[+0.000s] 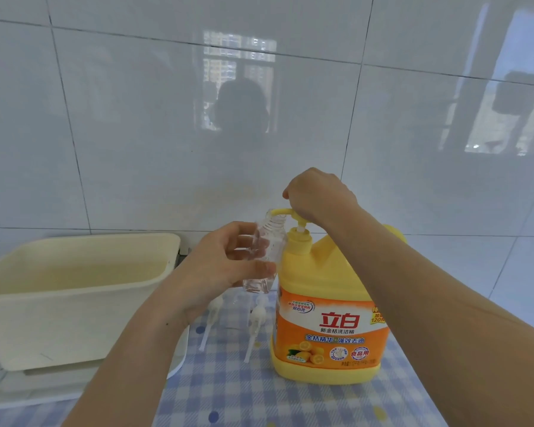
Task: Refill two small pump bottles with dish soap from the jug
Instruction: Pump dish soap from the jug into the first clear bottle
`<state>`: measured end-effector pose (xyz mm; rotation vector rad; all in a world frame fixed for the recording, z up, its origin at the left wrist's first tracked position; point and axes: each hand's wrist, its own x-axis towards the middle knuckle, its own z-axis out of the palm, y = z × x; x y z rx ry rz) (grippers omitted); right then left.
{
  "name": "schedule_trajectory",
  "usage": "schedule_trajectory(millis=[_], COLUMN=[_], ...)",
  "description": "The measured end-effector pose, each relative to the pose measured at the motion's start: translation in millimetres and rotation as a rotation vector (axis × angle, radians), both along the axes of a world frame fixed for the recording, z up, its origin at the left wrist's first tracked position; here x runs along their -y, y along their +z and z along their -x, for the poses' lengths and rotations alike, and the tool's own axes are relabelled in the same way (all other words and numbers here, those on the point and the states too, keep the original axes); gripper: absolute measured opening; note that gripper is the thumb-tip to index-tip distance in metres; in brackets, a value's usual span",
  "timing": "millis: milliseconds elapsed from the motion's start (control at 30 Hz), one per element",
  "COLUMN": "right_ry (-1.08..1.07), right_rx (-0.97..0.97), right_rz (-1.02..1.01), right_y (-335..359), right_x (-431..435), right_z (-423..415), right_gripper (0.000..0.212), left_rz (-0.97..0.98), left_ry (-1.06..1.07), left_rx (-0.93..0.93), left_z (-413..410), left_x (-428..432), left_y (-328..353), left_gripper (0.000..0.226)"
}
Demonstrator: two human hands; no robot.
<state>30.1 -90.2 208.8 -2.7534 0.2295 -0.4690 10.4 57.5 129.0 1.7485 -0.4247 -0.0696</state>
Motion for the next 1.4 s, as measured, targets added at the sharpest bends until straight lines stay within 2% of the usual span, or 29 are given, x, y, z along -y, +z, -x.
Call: schedule_trajectory(millis=[167, 267, 300, 467, 733, 967, 1100, 1300, 1400], right_ry=[0.000, 0.000, 0.000, 0.013, 0.010, 0.008, 0.001, -0.017, -0.004], right_rx=[0.005, -0.019, -0.029, -0.065, -0.058, -0.041, -0.040, -0.021, -0.020], right_rz=[0.014, 0.053, 0.072, 0.107, 0.083, 0.051, 0.029, -0.036, -0.049], right_y=[-6, -5, -4, -2, -2, -4, -3, -3, 1], right_x=[1, -2, -3, -7, -7, -5, -4, -2, -1], right_z=[4, 14, 16, 21, 21, 18, 14, 6, 3], right_gripper=[0.039, 0.016, 0.014, 0.020, 0.021, 0.020, 0.012, 0.032, 0.035], left_rz=[-0.046, -0.069, -0.078, -0.061, -0.104, -0.107, -0.099, -0.054, -0.032], left_ry=[0.001, 0.005, 0.007, -0.015, -0.127, -0.144, -0.132, -0.132, -0.127], left_rx=[-0.017, -0.027, -0.027, -0.048, -0.079, -0.084, -0.083, -0.084, -0.078], left_z=[-3, -4, -3, -4, -5, -4, -3, -1, 0], left_x=[-5, -7, -7, -7, -9, -7, -7, -5, -4], left_y=[-2, -3, -3, -4, -8, -7, -6, -4, -1], left_gripper=[0.058, 0.064, 0.064, 0.055, 0.074, 0.072, 0.068, 0.063, 0.061])
